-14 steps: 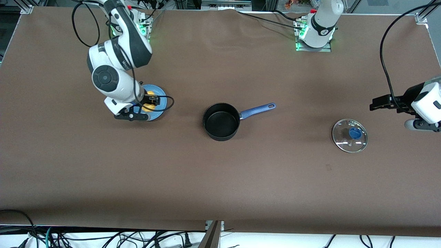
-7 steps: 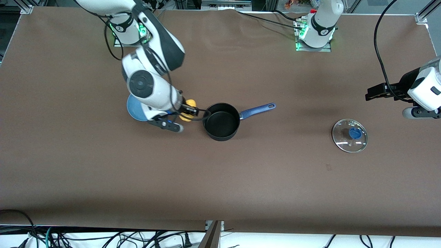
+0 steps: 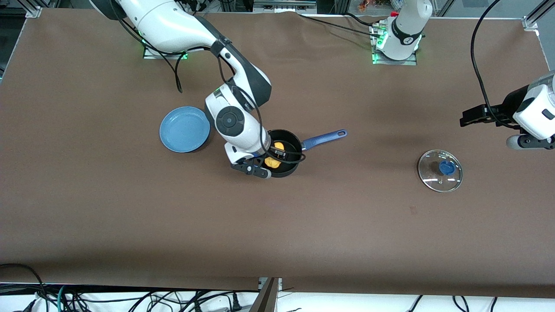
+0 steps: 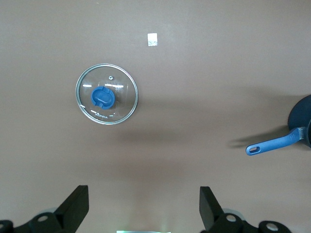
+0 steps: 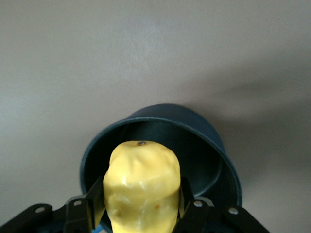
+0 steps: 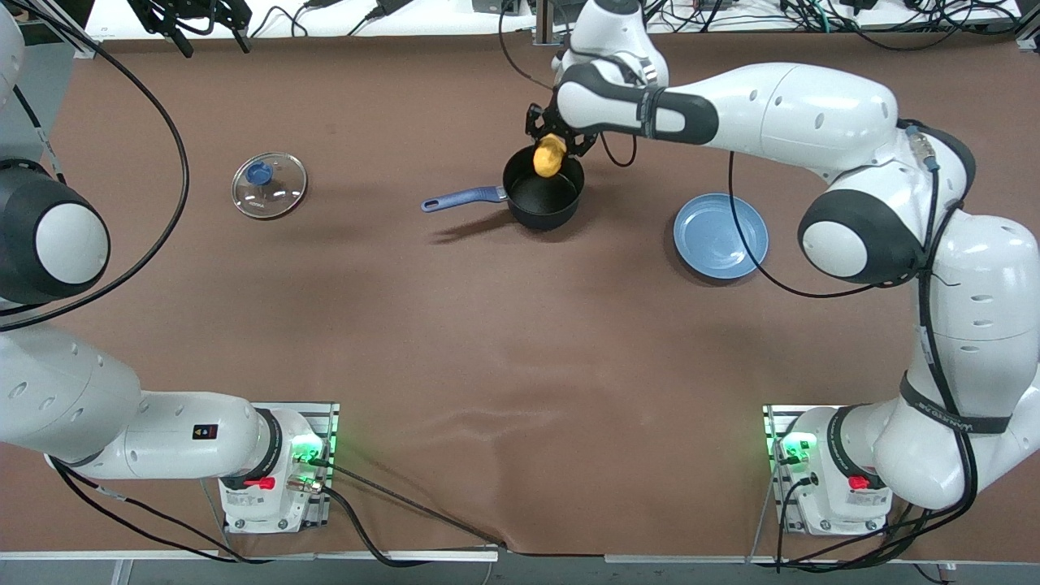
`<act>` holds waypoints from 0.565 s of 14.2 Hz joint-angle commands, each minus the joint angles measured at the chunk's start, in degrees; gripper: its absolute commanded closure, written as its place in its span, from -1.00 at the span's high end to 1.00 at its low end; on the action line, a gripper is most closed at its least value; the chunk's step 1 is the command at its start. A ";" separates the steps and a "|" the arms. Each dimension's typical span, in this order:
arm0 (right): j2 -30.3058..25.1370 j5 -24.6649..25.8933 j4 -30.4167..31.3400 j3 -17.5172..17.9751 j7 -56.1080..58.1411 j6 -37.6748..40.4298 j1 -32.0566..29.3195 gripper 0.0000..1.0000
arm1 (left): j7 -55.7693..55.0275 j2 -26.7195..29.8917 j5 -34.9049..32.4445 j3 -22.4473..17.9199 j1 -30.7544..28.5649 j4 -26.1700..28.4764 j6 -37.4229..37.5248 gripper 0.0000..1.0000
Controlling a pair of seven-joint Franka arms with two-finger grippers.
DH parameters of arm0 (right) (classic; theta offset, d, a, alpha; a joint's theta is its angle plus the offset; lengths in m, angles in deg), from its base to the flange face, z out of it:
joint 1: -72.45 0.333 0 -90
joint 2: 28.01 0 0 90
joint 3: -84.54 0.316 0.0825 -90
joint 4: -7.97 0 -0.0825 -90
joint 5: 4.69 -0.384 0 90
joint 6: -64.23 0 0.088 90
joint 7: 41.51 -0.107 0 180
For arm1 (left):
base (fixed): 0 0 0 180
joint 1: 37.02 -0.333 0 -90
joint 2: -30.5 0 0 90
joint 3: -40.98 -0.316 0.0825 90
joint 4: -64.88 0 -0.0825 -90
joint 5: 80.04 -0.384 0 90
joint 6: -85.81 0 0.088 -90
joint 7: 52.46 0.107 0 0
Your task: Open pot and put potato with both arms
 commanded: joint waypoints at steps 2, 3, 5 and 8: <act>3.39 5.28 -2.12 -0.52 -4.11 -0.23 2.84 -0.26 | -0.47 0.52 -1.16 0.70 -0.01 -0.06 0.61 1.00; 3.92 6.16 -2.12 -0.52 -4.82 -0.93 3.20 -0.26 | -0.47 0.52 -1.16 0.70 -0.01 -0.06 0.61 1.00; 4.54 7.22 -2.03 -0.52 -5.09 -1.20 3.81 -0.26 | -0.21 0.52 -2.29 0.70 -0.01 -0.06 0.44 1.00; 4.89 8.02 -1.94 -0.52 -5.09 -1.20 3.82 0.53 | -0.20 0.52 -3.88 1.40 -0.01 -0.06 0.43 1.00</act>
